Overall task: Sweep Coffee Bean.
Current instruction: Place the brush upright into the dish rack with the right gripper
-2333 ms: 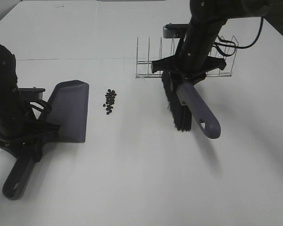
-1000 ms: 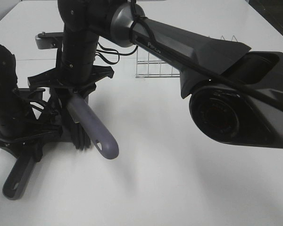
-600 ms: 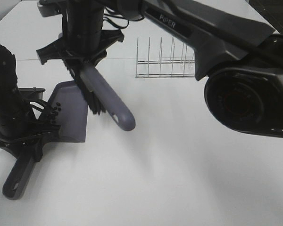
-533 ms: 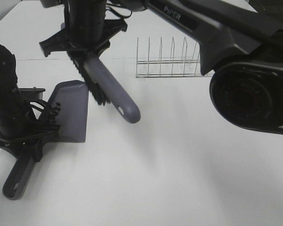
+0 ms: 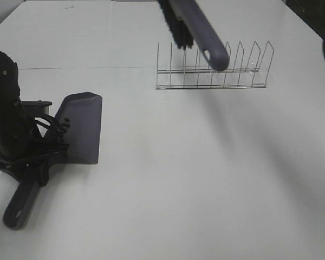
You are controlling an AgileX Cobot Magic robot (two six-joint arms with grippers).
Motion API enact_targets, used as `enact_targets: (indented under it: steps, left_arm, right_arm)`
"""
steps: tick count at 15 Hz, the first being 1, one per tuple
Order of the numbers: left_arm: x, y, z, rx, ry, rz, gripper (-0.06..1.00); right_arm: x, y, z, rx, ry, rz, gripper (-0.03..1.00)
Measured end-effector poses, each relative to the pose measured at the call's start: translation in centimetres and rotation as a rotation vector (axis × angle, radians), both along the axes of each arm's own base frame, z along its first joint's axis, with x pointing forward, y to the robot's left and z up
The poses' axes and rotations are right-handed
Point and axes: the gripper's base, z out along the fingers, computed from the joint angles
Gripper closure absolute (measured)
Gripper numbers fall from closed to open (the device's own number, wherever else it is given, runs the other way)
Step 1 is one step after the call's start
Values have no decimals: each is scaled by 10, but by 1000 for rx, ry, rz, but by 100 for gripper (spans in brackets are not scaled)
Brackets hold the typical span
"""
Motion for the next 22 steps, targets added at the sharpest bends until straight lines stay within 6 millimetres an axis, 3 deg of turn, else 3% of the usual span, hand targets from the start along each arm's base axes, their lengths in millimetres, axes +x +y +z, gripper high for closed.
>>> enact_targets:
  steps: [4,5,7,8,15,22]
  left_arm:
    - [0,0,0,0,0,0,62]
    - [0,0,0,0,0,0,62]
    - [0,0,0,0,0,0,62]
    - [0,0,0,0,0,0,62]
    - [0,0,0,0,0,0,62]
    - [0,0,0,0,0,0,62]
  right_arm:
    - [23,-82,13,46,18,-139,69]
    - [24,-92,12,45,28,-157,69]
    - [23,-134,-9,20,143,-238,69]
    - [19,-144,-21,24,203,-258,69]
    - [-13,-155,-102,-35,515,-311,69]
    - [-6,-157,-131,-101,530,-299,69]
